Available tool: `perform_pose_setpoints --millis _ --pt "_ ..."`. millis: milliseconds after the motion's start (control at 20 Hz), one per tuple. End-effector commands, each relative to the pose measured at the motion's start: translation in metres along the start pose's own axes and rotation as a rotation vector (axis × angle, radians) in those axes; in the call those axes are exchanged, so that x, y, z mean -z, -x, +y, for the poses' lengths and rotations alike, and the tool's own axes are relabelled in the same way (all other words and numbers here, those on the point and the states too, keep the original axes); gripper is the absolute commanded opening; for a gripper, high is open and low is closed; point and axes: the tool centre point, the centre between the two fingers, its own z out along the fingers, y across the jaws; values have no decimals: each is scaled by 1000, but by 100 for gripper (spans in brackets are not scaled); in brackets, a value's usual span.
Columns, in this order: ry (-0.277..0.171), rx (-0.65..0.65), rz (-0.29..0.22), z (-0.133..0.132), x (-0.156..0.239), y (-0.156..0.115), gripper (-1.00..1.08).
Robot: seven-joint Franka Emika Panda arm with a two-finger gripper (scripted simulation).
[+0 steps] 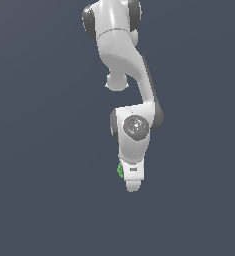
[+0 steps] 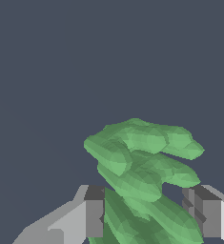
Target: Pick up the object and move it to a goal position.
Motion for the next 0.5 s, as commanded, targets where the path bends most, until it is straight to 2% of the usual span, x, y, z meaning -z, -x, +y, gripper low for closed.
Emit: perform_pose_setpoints --millis 0,450 --pt "4 8 0 0 5 4 -100" --pt "32 81 4 0 44 37 -100"
